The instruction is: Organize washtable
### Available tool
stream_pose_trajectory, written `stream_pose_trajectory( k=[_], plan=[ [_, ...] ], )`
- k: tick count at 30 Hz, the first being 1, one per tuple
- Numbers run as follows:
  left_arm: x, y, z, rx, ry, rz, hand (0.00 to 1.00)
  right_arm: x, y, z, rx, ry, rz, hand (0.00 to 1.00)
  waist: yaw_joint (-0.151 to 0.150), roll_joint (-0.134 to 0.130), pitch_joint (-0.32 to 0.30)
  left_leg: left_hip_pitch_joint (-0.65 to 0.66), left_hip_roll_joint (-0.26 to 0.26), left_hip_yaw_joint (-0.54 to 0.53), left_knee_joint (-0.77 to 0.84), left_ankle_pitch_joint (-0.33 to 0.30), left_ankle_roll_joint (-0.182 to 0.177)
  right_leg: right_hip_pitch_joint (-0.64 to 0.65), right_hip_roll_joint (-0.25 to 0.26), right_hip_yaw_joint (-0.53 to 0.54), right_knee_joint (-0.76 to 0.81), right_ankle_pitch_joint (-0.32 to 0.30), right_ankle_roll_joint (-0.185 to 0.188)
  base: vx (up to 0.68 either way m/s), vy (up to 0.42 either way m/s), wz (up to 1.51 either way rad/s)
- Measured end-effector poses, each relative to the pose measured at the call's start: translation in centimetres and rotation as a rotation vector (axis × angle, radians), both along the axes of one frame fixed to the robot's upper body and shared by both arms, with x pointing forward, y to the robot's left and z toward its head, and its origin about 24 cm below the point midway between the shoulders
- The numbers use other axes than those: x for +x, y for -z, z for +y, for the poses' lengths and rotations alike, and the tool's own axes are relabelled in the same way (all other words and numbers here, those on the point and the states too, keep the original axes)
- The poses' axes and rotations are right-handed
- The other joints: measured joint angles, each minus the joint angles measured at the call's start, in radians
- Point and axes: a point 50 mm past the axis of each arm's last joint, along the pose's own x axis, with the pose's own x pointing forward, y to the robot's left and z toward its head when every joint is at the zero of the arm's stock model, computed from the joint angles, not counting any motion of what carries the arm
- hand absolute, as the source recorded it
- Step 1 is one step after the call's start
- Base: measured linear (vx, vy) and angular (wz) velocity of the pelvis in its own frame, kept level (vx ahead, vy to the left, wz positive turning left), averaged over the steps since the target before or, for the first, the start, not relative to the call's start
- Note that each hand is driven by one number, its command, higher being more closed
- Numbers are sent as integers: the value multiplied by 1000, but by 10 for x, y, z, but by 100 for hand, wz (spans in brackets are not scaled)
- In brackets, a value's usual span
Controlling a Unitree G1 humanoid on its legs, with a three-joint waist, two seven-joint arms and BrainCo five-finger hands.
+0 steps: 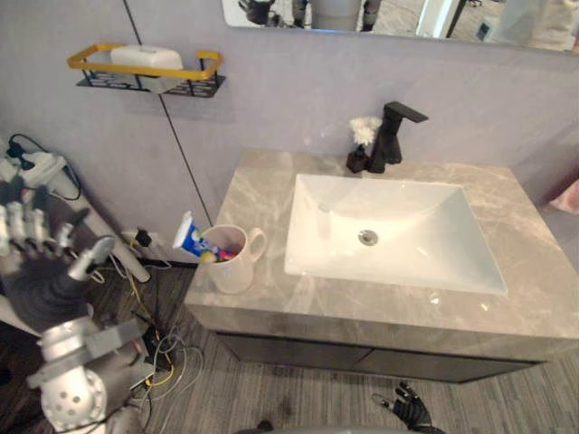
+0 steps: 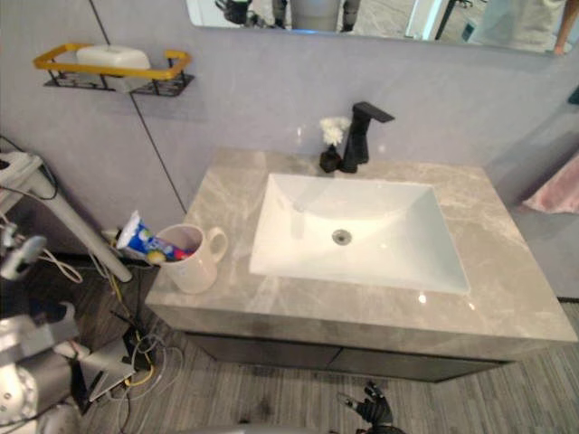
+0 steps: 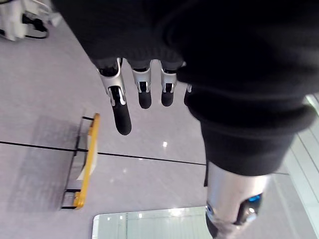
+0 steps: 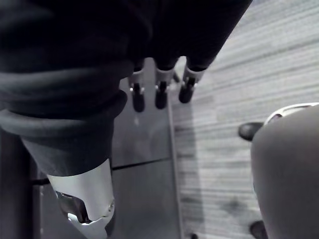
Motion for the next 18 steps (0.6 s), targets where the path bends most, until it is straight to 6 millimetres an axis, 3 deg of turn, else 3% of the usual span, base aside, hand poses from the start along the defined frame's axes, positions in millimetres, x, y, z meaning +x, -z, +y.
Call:
stream_pose_trajectory(
  k=[5, 11, 18],
  plan=[
    [6, 30, -16, -133, 96, 114, 100, -1, 2, 4, 12, 0, 9, 0, 23, -3, 3, -8, 3, -1, 0, -1, 0, 1, 0, -3, 1, 0, 1, -15, -10, 2],
    [14, 71, -35, -271, 216, 270, 100, 9, 0, 15, 31, -34, -18, 0, 25, -19, 13, -7, 5, 1, 4, -2, 1, -1, -11, -23, 34, -7, 3, -27, 0, 8],
    [16, 101, -51, -341, 274, 401, 100, 19, -8, 21, 35, -40, -79, 0, 48, -25, 15, -7, 5, 14, 24, -21, 9, -5, -17, -26, 52, -8, 4, -22, 6, -4]
  ],
)
